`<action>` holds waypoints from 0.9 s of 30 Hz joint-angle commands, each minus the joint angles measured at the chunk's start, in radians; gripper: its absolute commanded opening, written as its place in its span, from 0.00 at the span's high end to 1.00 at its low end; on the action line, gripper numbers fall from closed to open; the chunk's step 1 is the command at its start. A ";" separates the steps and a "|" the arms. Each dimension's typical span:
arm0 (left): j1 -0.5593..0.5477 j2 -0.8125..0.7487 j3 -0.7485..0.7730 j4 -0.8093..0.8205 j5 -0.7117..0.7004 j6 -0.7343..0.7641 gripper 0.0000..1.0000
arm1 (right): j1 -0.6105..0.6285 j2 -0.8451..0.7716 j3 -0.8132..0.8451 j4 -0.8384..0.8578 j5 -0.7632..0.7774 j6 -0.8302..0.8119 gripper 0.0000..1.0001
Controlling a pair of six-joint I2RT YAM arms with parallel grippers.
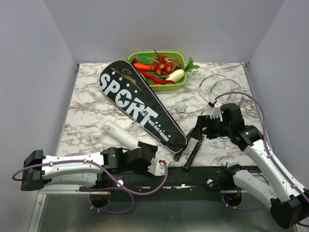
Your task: Pack up the badminton gear
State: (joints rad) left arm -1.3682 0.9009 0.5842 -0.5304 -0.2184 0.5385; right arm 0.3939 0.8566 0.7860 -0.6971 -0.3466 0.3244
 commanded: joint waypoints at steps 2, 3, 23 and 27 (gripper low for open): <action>-0.005 0.052 -0.020 0.075 0.045 0.097 0.02 | 0.007 -0.007 -0.017 0.014 -0.057 0.018 0.00; -0.006 0.061 -0.020 0.078 0.053 0.101 0.01 | 0.008 -0.007 -0.021 0.018 -0.061 0.021 0.00; 0.000 0.354 0.029 0.237 0.163 0.159 0.01 | 0.011 -0.076 -0.090 0.059 -0.169 0.038 0.00; 0.020 0.418 0.052 0.257 0.182 0.166 0.01 | 0.010 -0.106 -0.103 0.053 -0.187 0.039 0.00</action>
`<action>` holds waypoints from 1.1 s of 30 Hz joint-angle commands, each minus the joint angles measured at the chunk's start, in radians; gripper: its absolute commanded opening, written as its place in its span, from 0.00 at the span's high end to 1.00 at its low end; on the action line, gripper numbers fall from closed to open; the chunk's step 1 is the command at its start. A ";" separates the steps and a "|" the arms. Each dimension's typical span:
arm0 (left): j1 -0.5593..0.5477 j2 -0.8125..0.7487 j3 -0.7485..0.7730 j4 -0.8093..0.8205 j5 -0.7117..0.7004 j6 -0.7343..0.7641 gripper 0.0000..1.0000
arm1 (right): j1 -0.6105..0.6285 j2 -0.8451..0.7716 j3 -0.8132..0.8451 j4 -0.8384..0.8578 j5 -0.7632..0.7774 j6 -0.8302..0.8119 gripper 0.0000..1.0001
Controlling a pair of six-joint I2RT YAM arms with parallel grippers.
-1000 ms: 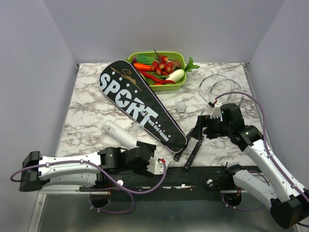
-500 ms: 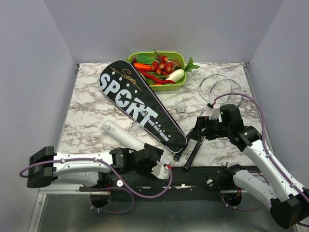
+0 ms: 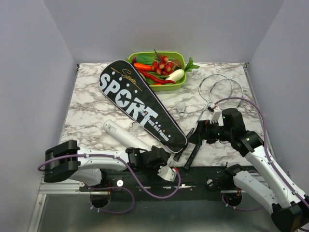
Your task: Pack up the badminton gear
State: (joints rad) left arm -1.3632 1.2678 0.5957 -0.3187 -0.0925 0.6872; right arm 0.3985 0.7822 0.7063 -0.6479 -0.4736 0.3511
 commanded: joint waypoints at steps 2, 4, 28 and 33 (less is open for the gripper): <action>0.022 0.082 0.052 0.061 0.062 0.023 0.01 | 0.005 -0.043 -0.030 0.005 -0.069 0.018 0.00; 0.041 0.109 0.062 0.066 0.071 0.029 0.01 | 0.005 -0.053 -0.036 0.005 -0.079 0.020 0.00; 0.067 0.055 0.242 -0.117 -0.102 -0.175 0.78 | 0.005 -0.072 0.070 -0.102 0.021 0.035 0.04; 0.078 0.031 0.297 -0.180 -0.171 -0.337 0.83 | 0.005 -0.061 0.111 -0.145 0.026 0.006 0.04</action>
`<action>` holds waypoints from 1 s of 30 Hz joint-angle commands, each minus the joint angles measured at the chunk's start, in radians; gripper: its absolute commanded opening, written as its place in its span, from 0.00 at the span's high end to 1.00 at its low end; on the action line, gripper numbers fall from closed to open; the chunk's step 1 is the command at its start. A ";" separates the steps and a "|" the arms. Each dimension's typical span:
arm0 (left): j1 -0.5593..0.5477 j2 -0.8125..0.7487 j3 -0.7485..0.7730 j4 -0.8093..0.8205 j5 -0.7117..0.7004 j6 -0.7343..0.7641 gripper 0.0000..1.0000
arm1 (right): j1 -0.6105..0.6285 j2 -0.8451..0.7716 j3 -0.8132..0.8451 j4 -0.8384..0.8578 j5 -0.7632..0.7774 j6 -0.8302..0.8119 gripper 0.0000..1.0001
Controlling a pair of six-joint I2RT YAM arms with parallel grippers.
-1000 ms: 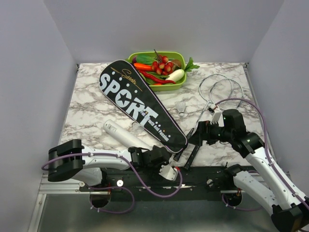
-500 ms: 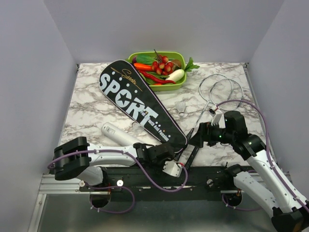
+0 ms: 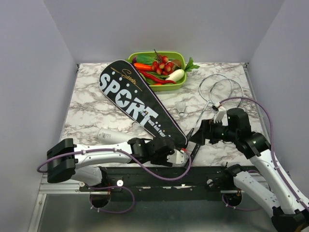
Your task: Pack up the badminton gear
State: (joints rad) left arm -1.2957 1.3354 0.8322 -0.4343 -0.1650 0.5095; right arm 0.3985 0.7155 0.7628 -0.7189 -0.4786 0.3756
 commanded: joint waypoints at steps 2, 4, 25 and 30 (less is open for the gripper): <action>0.033 -0.047 0.074 -0.099 -0.081 -0.213 0.84 | 0.005 0.007 0.069 -0.086 0.037 -0.036 0.04; 0.050 -0.056 0.084 -0.116 -0.053 -0.290 0.84 | 0.005 0.025 0.084 -0.100 0.015 -0.061 0.05; 0.099 -0.424 -0.127 0.157 0.165 -0.692 0.94 | 0.203 0.125 0.147 0.094 -0.192 0.084 0.17; 0.098 -0.462 -0.201 0.253 0.163 -0.755 1.00 | 0.327 0.200 0.181 0.159 -0.124 0.137 0.28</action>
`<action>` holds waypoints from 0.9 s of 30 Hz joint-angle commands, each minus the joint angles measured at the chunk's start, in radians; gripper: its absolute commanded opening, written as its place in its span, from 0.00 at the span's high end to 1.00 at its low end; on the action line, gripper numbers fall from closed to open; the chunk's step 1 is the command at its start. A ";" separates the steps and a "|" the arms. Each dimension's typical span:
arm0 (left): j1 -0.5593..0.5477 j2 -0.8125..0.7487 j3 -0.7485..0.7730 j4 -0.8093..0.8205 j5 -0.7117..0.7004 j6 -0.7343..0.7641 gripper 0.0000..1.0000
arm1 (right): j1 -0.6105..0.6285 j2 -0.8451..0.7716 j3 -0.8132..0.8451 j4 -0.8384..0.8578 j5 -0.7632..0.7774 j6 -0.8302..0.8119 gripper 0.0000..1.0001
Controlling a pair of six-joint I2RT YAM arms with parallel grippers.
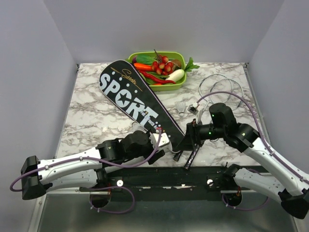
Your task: Pack up the badminton gear
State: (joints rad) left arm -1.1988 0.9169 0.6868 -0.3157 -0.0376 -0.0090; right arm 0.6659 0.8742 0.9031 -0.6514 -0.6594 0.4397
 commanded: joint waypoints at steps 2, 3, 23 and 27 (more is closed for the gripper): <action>-0.001 -0.078 -0.087 0.196 0.036 -0.259 1.00 | 0.075 0.068 0.039 0.107 0.064 0.083 0.30; -0.001 -0.091 -0.116 0.214 0.036 -0.263 1.00 | 0.078 0.069 0.039 0.122 0.078 0.086 0.34; -0.001 -0.177 -0.191 0.276 0.007 -0.273 1.00 | 0.215 0.240 0.091 0.251 0.109 0.163 0.62; -0.002 -0.182 -0.193 0.273 -0.011 -0.273 1.00 | 0.221 0.240 0.099 0.248 0.124 0.169 0.78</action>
State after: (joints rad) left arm -1.1988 0.7509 0.5037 -0.0803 0.0132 -0.0319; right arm 0.8639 1.1061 0.9646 -0.4366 -0.5610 0.5915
